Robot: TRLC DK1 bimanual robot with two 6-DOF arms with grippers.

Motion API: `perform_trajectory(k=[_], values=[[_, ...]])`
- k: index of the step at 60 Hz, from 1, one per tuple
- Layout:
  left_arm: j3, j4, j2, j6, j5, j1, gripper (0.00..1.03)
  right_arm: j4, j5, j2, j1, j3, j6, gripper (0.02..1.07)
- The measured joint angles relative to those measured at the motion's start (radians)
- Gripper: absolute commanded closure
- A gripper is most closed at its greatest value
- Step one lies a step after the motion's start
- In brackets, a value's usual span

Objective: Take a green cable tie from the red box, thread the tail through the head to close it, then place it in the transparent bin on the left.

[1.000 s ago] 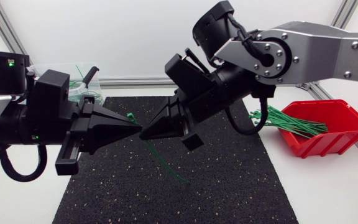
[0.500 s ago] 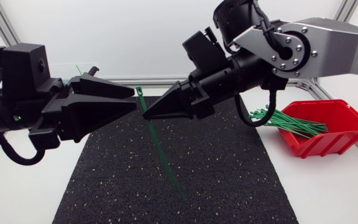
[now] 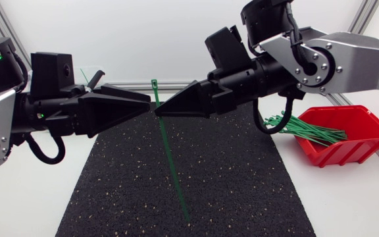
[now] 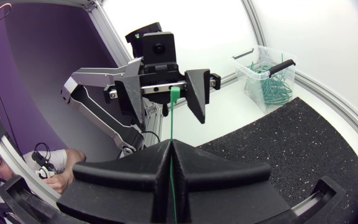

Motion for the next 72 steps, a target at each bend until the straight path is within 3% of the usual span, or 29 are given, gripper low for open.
perform_trajectory(k=[27,54,72], values=[[0.005,0.03,0.087,-0.072,0.014,0.002,0.39,0.104,-0.031,0.04,-0.021,-0.027,0.099,1.02],[0.007,0.062,0.087,-0.103,0.018,0.002,0.56,0.125,-0.033,0.063,-0.021,-0.028,0.12,1.02],[0.007,0.07,0.087,-0.103,0.018,0.002,0.59,0.126,-0.033,0.075,-0.014,-0.028,0.121,1.02]])
